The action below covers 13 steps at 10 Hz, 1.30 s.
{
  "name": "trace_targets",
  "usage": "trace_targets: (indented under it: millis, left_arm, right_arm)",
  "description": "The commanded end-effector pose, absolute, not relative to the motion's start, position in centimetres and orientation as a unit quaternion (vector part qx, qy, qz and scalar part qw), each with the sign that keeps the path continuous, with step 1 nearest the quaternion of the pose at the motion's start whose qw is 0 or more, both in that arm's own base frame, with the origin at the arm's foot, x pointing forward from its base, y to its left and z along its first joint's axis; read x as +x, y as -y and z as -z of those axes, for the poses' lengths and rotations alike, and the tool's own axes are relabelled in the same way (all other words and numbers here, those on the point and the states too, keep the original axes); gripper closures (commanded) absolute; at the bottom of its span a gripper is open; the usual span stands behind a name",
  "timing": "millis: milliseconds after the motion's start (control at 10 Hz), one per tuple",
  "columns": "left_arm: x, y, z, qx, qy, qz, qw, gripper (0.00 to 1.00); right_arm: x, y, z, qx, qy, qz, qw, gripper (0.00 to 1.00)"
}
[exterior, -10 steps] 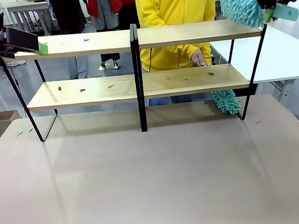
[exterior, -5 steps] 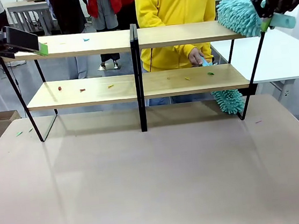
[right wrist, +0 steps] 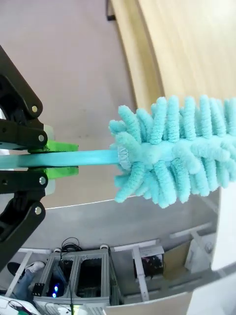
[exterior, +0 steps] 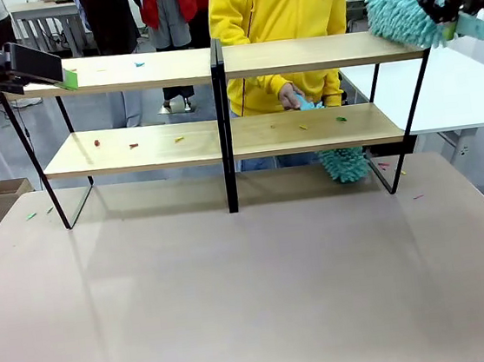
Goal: Clean the shelves.
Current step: Clean a randomly selected level of the Shelf with the Duster.
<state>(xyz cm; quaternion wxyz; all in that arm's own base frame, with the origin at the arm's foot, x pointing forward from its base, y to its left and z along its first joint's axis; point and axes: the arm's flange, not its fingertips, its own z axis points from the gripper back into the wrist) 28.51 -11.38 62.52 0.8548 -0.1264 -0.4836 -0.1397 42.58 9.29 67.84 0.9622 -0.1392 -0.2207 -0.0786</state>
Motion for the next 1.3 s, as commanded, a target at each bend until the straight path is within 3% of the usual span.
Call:
trace_targets:
  millis: [0,200,600,1200]
  left_arm:
    - [28.5,11.3,-62.5,-0.127,0.484,0.14,0.855,0.0]
    - [28.5,11.3,-62.5,-0.127,0.484,0.14,0.855,0.0]
    - [28.5,11.3,-62.5,-0.127,0.484,0.14,0.855,0.0]
    - [28.5,11.3,-62.5,-0.127,0.484,0.14,0.855,0.0]
  right_arm:
    - [42.6,-9.6,-68.1,-0.129,0.244,0.106,0.955,0.88]
    - [42.5,-8.9,-68.2,-0.024,0.211,0.047,0.976,0.88]
    - [42.5,-6.2,-68.5,0.066,0.191,0.026,0.979,0.88]
    - [44.0,-7.9,-70.6,0.045,0.185,0.075,0.979,0.88]
